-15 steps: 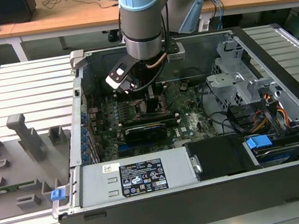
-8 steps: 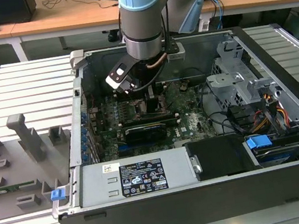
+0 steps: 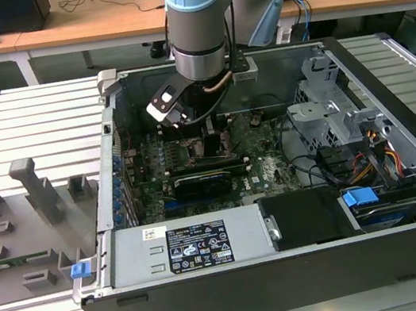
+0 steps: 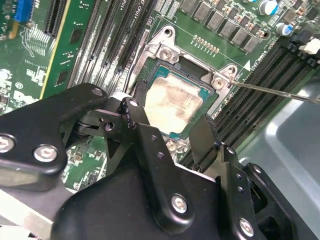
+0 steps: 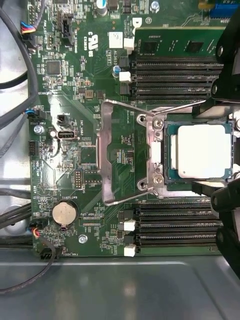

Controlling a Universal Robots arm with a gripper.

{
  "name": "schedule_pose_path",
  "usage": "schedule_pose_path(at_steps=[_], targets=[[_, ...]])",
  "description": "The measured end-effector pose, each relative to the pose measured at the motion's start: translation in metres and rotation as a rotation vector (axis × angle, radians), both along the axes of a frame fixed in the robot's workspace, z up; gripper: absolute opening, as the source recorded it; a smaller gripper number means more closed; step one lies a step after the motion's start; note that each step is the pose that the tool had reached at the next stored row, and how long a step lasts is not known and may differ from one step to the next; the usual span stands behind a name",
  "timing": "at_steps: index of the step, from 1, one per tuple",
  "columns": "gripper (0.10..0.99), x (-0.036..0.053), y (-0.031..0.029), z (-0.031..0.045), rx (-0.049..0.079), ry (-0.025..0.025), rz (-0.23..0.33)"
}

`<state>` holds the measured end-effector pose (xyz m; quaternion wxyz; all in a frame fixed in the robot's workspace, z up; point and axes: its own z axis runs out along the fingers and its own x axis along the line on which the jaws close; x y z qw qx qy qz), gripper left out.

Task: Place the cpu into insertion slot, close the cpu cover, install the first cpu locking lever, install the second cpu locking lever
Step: 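Place the cpu into insertion slot, then close the cpu cover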

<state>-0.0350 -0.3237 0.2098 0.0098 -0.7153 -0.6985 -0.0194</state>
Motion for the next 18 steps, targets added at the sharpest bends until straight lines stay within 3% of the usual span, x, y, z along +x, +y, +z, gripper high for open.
schedule_pose_path(at_steps=[1, 2, 3, 7, 8, 9, 18], targets=[[0.608, 0.0014, 0.0000, 0.0011, 0.000, 0.0051, 0.000], [0.525, 0.0028, 0.0000, 0.0015, 0.000, 0.0108, 0.000], [0.400, 0.0031, 0.0000, 0.0019, 0.000, 0.0133, 0.000], [0.161, 0.0031, -0.0001, 0.0030, 0.000, 0.0150, 0.000], [0.161, 0.0031, 0.0000, 0.0034, 0.000, 0.0150, 0.000], [0.106, 0.0032, 0.0000, 0.0035, 0.000, 0.0149, 0.000], [0.106, 0.0031, 0.0000, 0.0080, 0.002, 0.0150, 0.000]])
